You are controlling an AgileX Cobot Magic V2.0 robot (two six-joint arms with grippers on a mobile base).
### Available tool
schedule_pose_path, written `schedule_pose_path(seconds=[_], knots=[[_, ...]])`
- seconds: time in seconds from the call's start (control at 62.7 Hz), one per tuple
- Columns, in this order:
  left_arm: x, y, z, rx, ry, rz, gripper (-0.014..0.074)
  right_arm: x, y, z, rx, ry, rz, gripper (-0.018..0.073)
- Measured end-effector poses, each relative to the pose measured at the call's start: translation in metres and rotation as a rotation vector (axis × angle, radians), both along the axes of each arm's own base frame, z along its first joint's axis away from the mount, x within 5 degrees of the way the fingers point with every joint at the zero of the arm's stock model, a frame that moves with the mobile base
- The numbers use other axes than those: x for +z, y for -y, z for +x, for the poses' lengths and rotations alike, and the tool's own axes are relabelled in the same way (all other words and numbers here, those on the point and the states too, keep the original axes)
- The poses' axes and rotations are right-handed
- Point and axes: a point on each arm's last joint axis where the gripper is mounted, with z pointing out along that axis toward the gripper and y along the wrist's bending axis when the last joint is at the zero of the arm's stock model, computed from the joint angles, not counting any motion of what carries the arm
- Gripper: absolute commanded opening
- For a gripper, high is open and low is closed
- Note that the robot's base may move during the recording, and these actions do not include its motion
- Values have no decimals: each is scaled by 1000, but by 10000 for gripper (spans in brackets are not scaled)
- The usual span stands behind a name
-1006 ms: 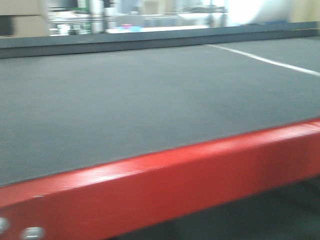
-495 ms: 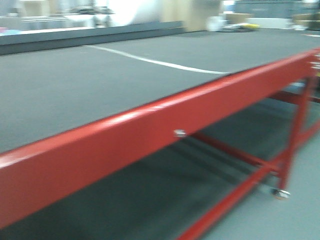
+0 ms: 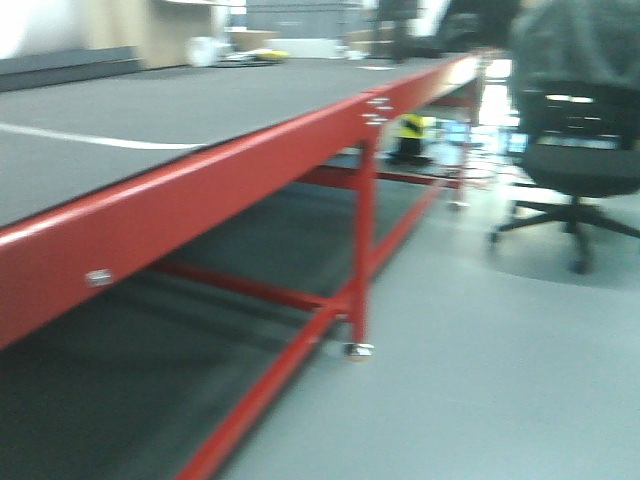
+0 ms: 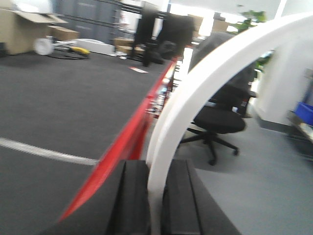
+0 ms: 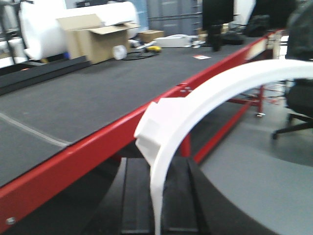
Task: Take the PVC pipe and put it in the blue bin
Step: 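Drive the base to the shelf of blue bins holding the bracket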
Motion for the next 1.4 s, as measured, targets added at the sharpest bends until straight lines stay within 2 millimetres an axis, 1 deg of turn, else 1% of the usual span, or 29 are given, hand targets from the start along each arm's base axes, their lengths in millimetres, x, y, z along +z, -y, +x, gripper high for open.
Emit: schedule_pose_path(seconds=[1.405], knots=[[0, 0, 0, 0, 0, 0, -111, 0, 0, 0, 0, 0, 0, -169]])
